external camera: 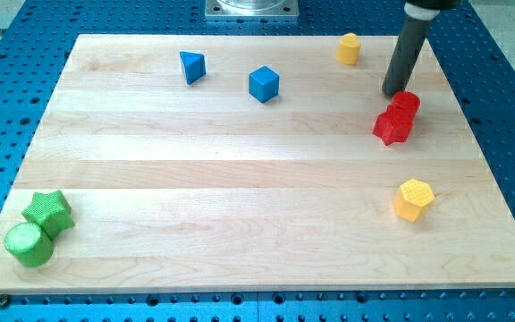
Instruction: Slide the yellow heart to the left of the red blocks
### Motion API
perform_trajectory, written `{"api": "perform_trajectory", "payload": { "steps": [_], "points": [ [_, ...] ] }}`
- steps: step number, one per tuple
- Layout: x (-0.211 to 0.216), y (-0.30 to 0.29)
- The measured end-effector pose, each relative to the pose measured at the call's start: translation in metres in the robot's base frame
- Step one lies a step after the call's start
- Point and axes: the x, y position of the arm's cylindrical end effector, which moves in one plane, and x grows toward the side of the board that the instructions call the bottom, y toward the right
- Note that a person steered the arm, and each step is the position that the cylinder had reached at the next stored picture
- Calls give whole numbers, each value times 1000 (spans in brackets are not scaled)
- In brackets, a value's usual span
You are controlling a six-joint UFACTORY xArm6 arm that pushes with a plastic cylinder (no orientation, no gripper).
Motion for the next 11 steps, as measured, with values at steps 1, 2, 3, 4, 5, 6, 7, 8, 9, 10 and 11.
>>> {"api": "perform_trajectory", "payload": {
  "steps": [1, 2, 3, 4, 5, 6, 7, 8, 9, 10, 11],
  "points": [
    [-83, 46],
    [-112, 15],
    [-59, -62],
    [-49, -57],
    [-84, -58],
    [-68, -145],
    [16, -143],
    [67, -97],
    [31, -145],
    [59, -170],
    [93, -131]
  ]
}}
